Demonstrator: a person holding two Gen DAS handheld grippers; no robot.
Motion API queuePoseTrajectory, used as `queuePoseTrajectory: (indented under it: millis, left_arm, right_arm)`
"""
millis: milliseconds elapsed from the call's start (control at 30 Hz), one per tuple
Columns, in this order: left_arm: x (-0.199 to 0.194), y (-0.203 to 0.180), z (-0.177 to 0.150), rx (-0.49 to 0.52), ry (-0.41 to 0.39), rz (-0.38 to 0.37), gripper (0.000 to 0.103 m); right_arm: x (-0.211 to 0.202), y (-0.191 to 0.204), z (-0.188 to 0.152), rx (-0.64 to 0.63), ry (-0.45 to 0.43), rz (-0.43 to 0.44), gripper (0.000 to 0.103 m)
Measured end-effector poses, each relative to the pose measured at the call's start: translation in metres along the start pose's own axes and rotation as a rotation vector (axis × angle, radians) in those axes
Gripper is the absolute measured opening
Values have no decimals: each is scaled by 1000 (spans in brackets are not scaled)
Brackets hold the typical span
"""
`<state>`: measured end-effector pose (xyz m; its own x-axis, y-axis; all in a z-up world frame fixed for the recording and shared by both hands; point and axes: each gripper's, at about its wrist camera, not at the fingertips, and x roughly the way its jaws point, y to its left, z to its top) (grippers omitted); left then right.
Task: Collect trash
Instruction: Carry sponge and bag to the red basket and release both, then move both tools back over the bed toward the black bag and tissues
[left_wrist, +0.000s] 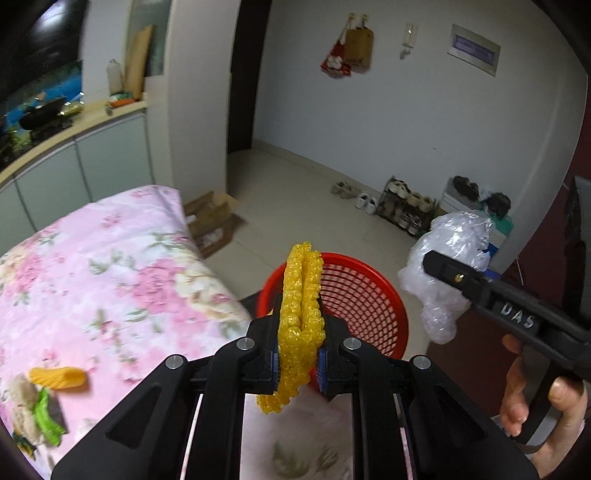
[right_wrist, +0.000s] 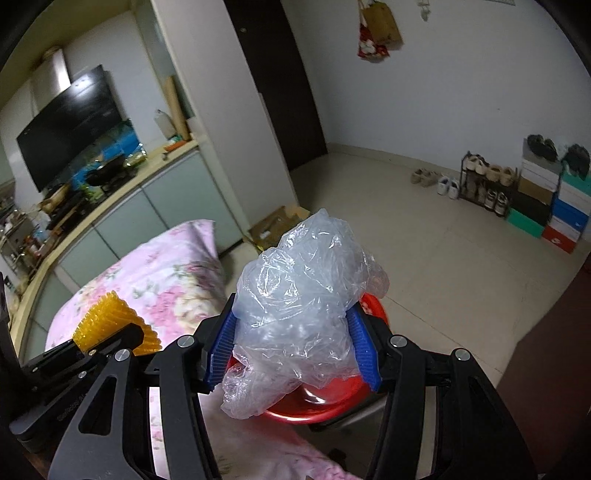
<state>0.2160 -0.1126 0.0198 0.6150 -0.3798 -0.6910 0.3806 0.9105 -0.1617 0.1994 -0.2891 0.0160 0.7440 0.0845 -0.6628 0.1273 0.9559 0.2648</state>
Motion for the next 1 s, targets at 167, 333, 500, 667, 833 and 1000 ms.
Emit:
queuePoseTrajectory:
  millis: [167,333,500,667,833,1000]
  left_arm:
    - [29,-10,6,11,36,-29,13]
    - [58,-22,7,22,74,-40,13]
    - [84,-25,5,3,120,-57,20]
    - [94,-21,4,-11,131,-72,52]
    - [85,-17,4,-12,112,-53,69]
    - [66,-8,5,-21,74,-2,76]
  right_arm:
    - [20,-19,-2,19,39,-39,54]
    - [39,-32,-4,29,78,-69,55]
    - [56,-35,-5,28,116,-69,61]
    - [66,-42,-5,55,132,-56,73]
    - [68,-49,-7,75,144,-44,76]
    - [55,-49,-9,78,119,-40,77]
